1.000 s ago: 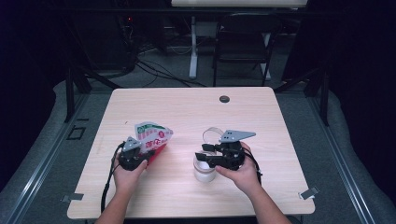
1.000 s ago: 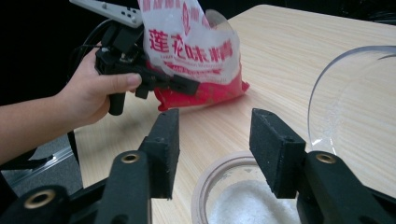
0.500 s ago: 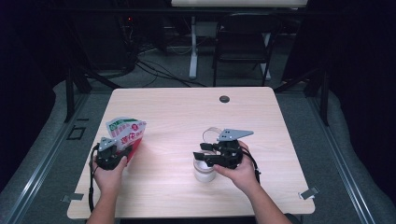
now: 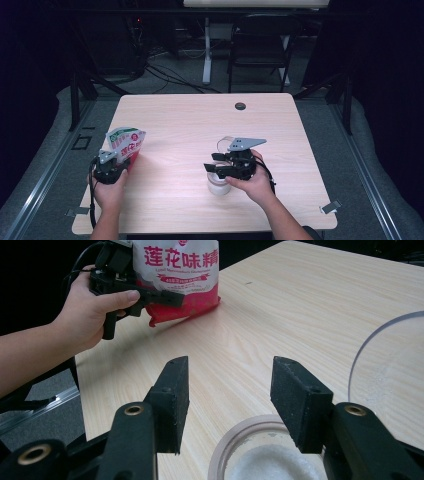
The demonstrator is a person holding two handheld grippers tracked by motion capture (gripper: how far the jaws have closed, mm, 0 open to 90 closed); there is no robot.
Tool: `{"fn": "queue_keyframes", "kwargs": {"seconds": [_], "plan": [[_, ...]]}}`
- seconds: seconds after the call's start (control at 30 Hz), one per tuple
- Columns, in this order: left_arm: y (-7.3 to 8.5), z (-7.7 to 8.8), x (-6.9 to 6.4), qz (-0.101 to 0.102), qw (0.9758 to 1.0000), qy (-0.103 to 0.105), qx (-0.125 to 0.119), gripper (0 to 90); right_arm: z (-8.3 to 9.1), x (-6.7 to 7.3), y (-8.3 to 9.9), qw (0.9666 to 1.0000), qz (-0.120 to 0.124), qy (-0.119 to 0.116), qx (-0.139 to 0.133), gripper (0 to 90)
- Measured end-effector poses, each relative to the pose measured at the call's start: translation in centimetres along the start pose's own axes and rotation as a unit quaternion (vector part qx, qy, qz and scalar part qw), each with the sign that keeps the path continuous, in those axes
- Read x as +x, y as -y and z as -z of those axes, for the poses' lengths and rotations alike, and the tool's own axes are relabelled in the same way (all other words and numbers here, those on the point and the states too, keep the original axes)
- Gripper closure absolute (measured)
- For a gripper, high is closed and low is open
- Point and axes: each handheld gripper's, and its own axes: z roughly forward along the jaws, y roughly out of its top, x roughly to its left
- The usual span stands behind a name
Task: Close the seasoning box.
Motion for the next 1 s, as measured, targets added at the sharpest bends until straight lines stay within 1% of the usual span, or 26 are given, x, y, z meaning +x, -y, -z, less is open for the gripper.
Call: {"fn": "queue_keyframes", "kwargs": {"seconds": [0.1,0.23,0.3,0.33,0.37,0.4,0.43,0.47,0.5,0.57,0.6,0.7,0.73,0.8,0.93,1.0], "plan": [[0.1,0.0,0.1,0.003,1.0000,0.001,0.000,76.7,-0.1,0.1,-0.1,1.0000,0.003,-0.003,0.000,49.9],[0.3,0.0,0.1,0.006,0.9999,0.008,0.005,72.4,-0.1,0.1,-0.1,1.0000,0.004,-0.003,0.002,49.8],[0.3,0.1,0.0,0.007,0.9999,0.013,0.003,68.8,-0.2,0.1,-0.2,1.0000,0.001,-0.002,0.001,49.6],[0.3,0.2,-0.1,0.010,0.9998,0.017,0.004,65.4,-0.2,0.1,-0.2,1.0000,0.001,-0.002,0.001,49.3],[0.4,0.2,-0.2,0.015,0.9997,0.022,0.000,61.5,-0.2,0.1,-0.2,1.0000,0.001,-0.002,0.000,49.1],[0.4,0.4,-0.3,0.014,0.9994,0.030,-0.005,57.4,-0.2,0.2,-0.2,1.0000,0.001,-0.002,0.000,48.9],[0.4,0.5,-0.5,0.008,0.9995,0.031,-0.009,52.5,-0.2,0.2,-0.3,1.0000,0.001,-0.003,-0.003,48.3],[0.3,0.6,-0.7,0.003,0.9995,0.030,-0.010,49.5,-0.2,0.2,-0.3,1.0000,0.001,-0.001,-0.005,47.7],[0.3,0.5,-0.9,-0.001,0.9994,0.030,-0.017,47.0,-0.2,0.2,-0.3,1.0000,0.002,0.001,-0.005,47.0],[0.3,0.6,-1.2,-0.018,0.9993,0.025,-0.020,39.8,-0.2,0.3,-0.4,1.0000,0.002,0.001,-0.007,46.5],[0.2,0.7,-1.3,-0.025,0.9993,0.021,-0.019,38.3,-0.2,0.3,-0.4,1.0000,0.002,0.002,-0.007,46.0],[0.1,1.0,-1.7,-0.033,0.9988,0.022,-0.027,36.2,-0.2,0.3,-0.4,1.0000,0.004,0.002,-0.007,45.4],[0.1,1.1,-1.8,-0.031,0.9986,0.026,-0.034,35.7,-0.2,0.3,-0.5,1.0000,0.004,0.003,-0.008,45.2],[0.0,1.2,-2.1,-0.032,0.9983,0.031,-0.038,35.6,-0.2,0.2,-0.5,1.0000,0.003,0.004,-0.007,45.1],[-0.2,1.6,-2.8,-0.053,0.9973,0.033,-0.039,36.0,-0.2,0.1,-0.5,0.9999,-0.001,0.005,-0.010,45.0],[-0.3,1.8,-3.3,-0.058,0.9966,0.040,-0.042,36.6,-0.2,0.1,-0.5,0.9999,0.000,0.005,-0.009,45.1]]}}
